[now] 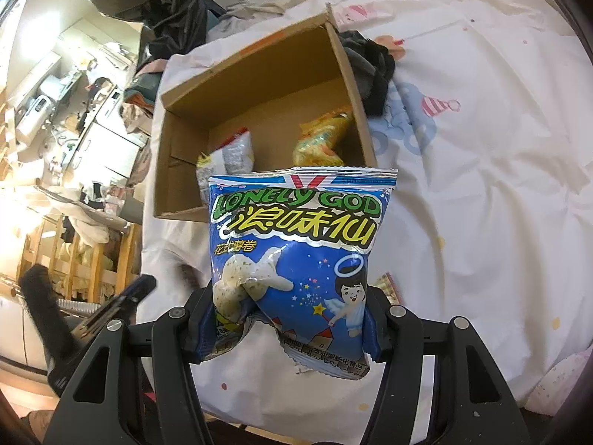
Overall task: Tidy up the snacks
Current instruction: 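Lift the blue bag with the right tool while the left tool regrips the jerky pack, then lift the jerky pack with the left tool while the right tool carries the blue bag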
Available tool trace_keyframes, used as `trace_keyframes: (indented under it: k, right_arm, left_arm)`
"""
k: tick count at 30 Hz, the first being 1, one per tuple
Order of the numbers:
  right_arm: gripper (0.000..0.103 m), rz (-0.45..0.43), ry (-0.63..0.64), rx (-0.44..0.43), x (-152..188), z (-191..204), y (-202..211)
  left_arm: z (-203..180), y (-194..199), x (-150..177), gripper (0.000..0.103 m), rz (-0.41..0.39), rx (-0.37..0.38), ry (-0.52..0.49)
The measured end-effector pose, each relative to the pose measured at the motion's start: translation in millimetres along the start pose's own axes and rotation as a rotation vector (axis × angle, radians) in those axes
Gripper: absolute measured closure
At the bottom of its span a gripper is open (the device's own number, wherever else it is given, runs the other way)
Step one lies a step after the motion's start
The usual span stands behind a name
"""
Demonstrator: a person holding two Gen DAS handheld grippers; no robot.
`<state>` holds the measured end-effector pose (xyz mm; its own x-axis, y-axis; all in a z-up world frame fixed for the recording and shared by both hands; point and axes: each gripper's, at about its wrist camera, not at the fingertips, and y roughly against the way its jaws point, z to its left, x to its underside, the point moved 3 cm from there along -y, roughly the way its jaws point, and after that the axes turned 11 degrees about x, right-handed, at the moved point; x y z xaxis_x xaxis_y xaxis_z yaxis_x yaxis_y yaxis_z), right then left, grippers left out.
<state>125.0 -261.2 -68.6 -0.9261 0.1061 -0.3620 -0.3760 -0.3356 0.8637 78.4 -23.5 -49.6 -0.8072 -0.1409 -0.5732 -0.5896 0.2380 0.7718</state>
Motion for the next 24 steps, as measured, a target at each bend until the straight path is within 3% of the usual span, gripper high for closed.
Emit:
trace_keyframes:
  k: [2,6,8,9,10,14,24]
  right_arm:
    - [0.041,-0.010,0.009,-0.002,-1.6,3.4,1.7]
    - [0.041,-0.003,0.013,0.000,-2.6,5.8,-1.3]
    - [0.041,0.001,0.014,0.005,-2.1,5.8,-2.5]
    - [0.041,0.003,0.016,0.006,-1.9,5.7,-3.1]
    - [0.041,0.008,0.016,0.008,-2.0,5.6,-4.2]
    - [0.041,0.017,0.014,0.007,-2.6,5.6,-7.5]
    - [0.040,0.028,0.016,0.012,-0.6,4.1,-13.5]
  left_arm:
    - [6.9,-9.4,-3.5,0.096,0.049,0.014,0.021]
    - [34.2,-26.0,-2.9,0.093,0.111,0.032,0.163]
    - [46.6,-38.8,1.8,0.064,0.171,0.014,0.237]
    - [52.4,-45.5,6.6,0.041,0.201,0.009,0.286]
    - [55.7,-52.1,12.5,0.034,0.225,0.018,0.330]
    - [48.2,-83.7,29.8,0.034,0.325,0.043,0.385]
    - [12.6,-132.2,30.1,0.032,0.372,0.000,0.281]
